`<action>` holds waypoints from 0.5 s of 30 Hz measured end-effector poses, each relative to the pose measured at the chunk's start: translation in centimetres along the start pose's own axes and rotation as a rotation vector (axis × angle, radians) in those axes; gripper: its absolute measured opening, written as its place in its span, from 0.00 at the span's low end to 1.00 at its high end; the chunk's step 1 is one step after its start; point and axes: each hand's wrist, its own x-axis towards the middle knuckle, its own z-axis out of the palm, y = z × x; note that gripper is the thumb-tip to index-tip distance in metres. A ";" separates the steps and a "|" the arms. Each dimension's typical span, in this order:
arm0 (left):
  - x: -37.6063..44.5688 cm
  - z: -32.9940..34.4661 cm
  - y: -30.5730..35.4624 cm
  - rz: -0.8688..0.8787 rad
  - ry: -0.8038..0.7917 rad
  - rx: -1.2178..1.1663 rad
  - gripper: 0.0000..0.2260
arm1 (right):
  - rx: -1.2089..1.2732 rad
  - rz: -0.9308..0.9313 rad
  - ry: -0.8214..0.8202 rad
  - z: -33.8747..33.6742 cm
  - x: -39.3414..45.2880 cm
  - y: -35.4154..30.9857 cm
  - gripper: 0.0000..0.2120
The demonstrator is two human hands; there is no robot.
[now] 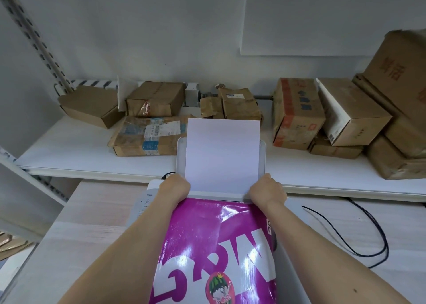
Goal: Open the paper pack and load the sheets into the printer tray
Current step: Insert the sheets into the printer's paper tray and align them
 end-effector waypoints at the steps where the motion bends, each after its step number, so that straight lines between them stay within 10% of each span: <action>1: -0.3 -0.1 0.2 0.006 0.025 -0.008 0.15 | 0.005 0.000 0.008 -0.1 -0.1 0.0 0.16; 15: -4.9 -0.7 -0.6 0.169 0.233 -0.011 0.18 | 0.057 -0.208 0.141 -1.4 -3.5 1.0 0.14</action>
